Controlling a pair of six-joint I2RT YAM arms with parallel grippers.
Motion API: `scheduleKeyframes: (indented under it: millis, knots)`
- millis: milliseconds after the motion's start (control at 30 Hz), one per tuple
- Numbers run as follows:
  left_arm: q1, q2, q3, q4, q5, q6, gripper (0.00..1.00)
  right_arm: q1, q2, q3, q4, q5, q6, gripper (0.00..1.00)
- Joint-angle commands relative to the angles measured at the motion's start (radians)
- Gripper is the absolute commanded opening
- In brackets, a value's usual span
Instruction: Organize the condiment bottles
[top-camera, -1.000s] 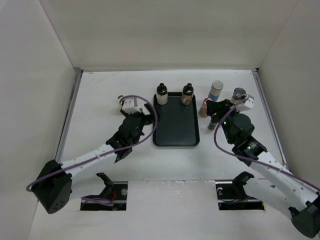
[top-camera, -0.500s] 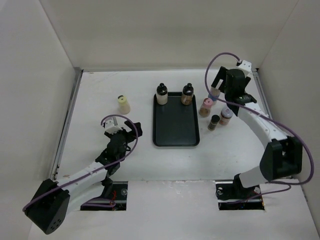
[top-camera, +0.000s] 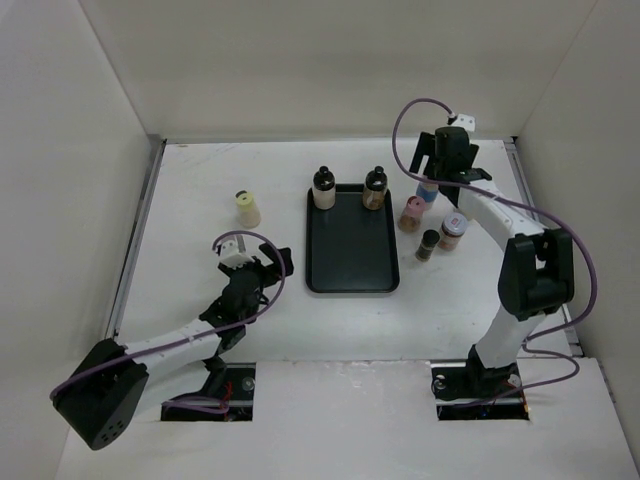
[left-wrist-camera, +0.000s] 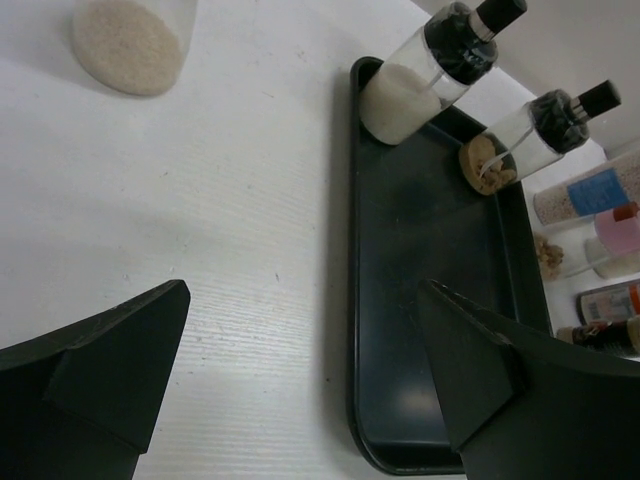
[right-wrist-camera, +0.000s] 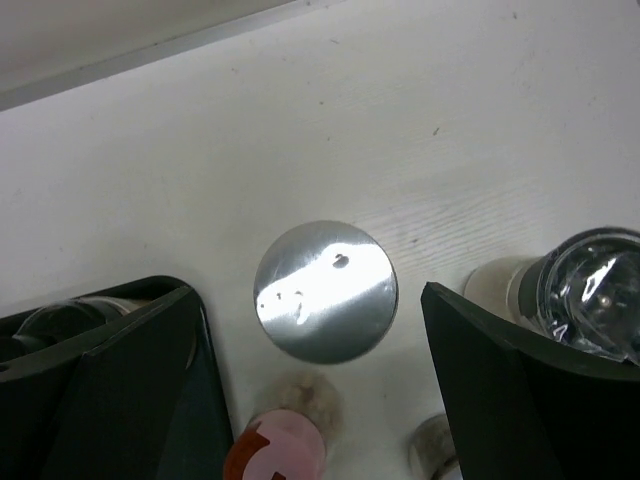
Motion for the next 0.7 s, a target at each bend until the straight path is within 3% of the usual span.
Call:
scheduleKeyframes:
  millis: [0,133,300,400,467,533,667]
  knots:
    - [0.006,0.032,0.006,0.082,0.006,0.004,1.00,-0.015,0.051,0.087,-0.019,0.001,-0.024,0.99]
    - [0.023,0.038,0.009,0.083,0.018,0.004,1.00,-0.013,0.090,0.109,-0.042,0.003,-0.027,0.94]
    - [0.040,0.035,0.006,0.083,0.028,0.004,1.00,-0.018,0.111,0.130,-0.061,0.009,-0.020,0.79]
    - [0.046,0.050,0.010,0.086,0.028,0.002,1.00,-0.019,0.100,0.136,-0.056,0.018,-0.018,0.51]
    - [0.046,0.062,0.013,0.095,0.038,0.002,1.00,-0.025,0.064,0.139,-0.024,0.056,-0.001,0.41]
    - [0.048,0.059,0.012,0.099,0.049,0.002,1.00,-0.025,-0.010,0.121,0.042,0.093,0.002,0.36]
    - [0.069,0.052,0.009,0.099,0.052,0.004,1.00,-0.021,-0.172,0.093,0.143,0.130,-0.023,0.37]
